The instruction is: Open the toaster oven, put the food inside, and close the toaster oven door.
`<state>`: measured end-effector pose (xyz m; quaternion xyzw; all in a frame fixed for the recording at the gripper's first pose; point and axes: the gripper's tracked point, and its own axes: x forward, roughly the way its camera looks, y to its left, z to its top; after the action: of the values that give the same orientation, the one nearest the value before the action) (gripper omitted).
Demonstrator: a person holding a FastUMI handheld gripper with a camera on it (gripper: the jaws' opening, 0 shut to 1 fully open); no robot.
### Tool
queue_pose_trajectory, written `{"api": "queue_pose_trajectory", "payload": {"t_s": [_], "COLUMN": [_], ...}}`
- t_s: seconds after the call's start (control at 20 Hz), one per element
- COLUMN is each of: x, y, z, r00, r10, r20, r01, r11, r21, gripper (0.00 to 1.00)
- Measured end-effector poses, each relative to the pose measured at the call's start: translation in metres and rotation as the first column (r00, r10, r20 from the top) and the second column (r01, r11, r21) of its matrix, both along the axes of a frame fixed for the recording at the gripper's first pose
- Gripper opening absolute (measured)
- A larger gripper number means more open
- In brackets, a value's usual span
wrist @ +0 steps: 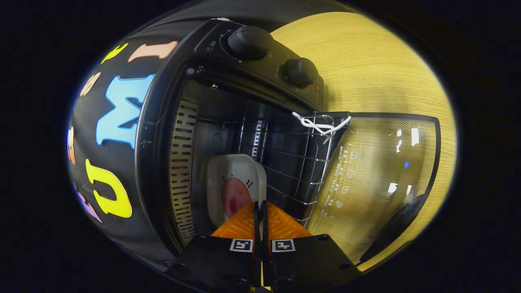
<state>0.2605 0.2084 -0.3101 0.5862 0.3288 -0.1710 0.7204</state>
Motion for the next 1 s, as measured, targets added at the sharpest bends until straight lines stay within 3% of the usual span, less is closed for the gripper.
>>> {"api": "queue_pose_trajectory", "payload": {"t_s": [0.2, 0.25, 0.3, 0.45, 0.55, 0.65, 0.75, 1.0], "x": [0.003, 0.003, 0.002, -0.007, -0.020, -0.039, -0.056, -0.104], "y": [0.002, 0.003, 0.005, 0.006, 0.007, 0.007, 0.009, 0.005], "z": [0.006, 0.008, 0.011, 0.018, 0.025, 0.031, 0.034, 0.043], "r00": [0.999, 0.999, 0.998, 0.996, 0.991, 0.982, 0.964, 0.903], "r10": [-0.011, -0.003, 0.001, 0.040, 0.096, 0.171, 0.251, 0.425], "r20": [0.040, 0.050, 0.060, 0.074, 0.089, 0.083, 0.087, 0.068], "r01": [0.011, 0.003, -0.001, -0.039, -0.091, -0.162, -0.234, -0.388], "r11": [1.000, 1.000, 1.000, 0.999, 0.995, 0.981, 0.958, 0.872], "r21": [-0.003, -0.002, -0.003, -0.020, -0.049, -0.106, -0.165, -0.298], "gripper": [0.11, 0.18, 0.37, 0.64, 0.75, 0.91, 0.97, 0.97]}}
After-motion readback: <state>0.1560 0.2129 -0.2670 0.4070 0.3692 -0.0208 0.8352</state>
